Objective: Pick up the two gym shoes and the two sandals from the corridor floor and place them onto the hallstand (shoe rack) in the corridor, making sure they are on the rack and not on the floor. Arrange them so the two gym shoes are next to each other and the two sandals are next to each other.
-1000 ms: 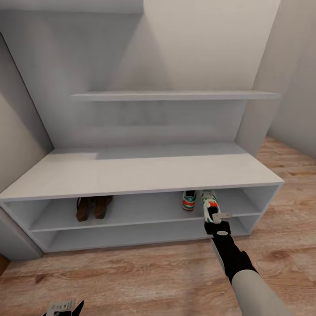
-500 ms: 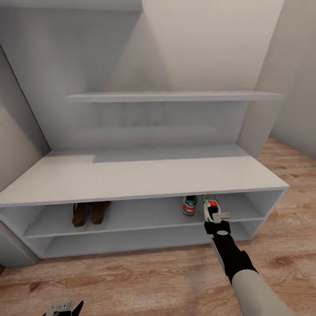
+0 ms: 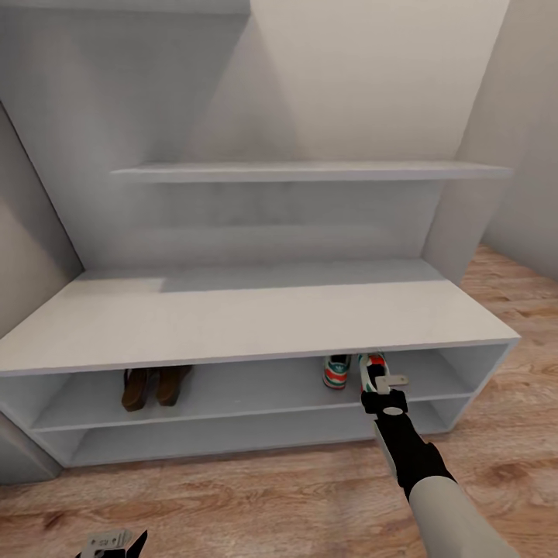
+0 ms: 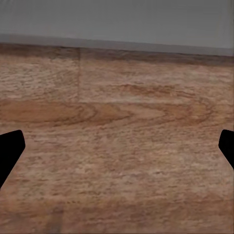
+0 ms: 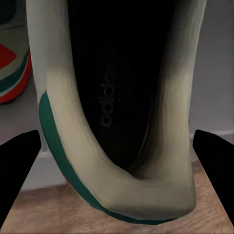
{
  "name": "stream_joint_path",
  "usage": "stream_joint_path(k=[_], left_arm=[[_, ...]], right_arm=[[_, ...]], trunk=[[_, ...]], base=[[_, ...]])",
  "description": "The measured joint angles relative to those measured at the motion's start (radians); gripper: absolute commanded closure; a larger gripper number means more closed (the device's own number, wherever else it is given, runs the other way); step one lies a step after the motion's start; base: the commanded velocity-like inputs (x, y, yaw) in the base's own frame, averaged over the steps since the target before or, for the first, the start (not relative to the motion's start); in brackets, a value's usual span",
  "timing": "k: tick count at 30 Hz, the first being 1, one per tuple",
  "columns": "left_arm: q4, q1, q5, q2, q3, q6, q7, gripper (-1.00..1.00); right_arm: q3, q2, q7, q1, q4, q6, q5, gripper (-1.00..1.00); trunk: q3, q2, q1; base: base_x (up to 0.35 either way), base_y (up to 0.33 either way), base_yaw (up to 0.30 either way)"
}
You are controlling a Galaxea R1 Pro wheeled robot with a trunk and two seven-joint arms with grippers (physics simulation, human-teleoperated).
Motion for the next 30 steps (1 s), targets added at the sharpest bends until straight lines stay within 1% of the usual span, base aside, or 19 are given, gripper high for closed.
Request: stream_joint_path(k=[6,11,17,23,30], left_arm=[[0.0,-0.001,0.0,0.0,0.0,-0.001,0.0,-1.0],[0.0,0.0,0.0,0.0,0.002,-0.001,0.0,-1.0],[0.0,0.0,0.0,0.0,0.003,-0.001,0.0,-1.0],[-0.001,-0.001,0.0,0.0,0.004,0.0,0.0,-1.0],[-0.001,0.0,0.0,0.0,0.005,0.0,0.0,-1.0]], right_arm=[[0.0,0.0,0.0,0.0,0.0,0.0,0.0,1.0],[0.0,0.0,0.0,0.0,0.0,0.0,0.0,1.0],[0.0,0.0,0.0,0.0,0.0,0.0,0.0,1.0],[0.0,0.0,0.0,0.0,0.0,0.0,0.0,1.0],[0.0,0.0,0.0,0.0,0.0,0.0,0.0,1.0]], trunk=[[0.0,0.0,0.0],[0.0,0.0,0.0],[0.0,0.0,0.0],[0.0,0.0,0.0],[0.0,0.0,0.0]], base=[[0.022,0.0,0.0],[0.144,0.0,0.0],[0.03,0.0,0.0],[0.158,0.0,0.0],[0.03,0.0,0.0]])
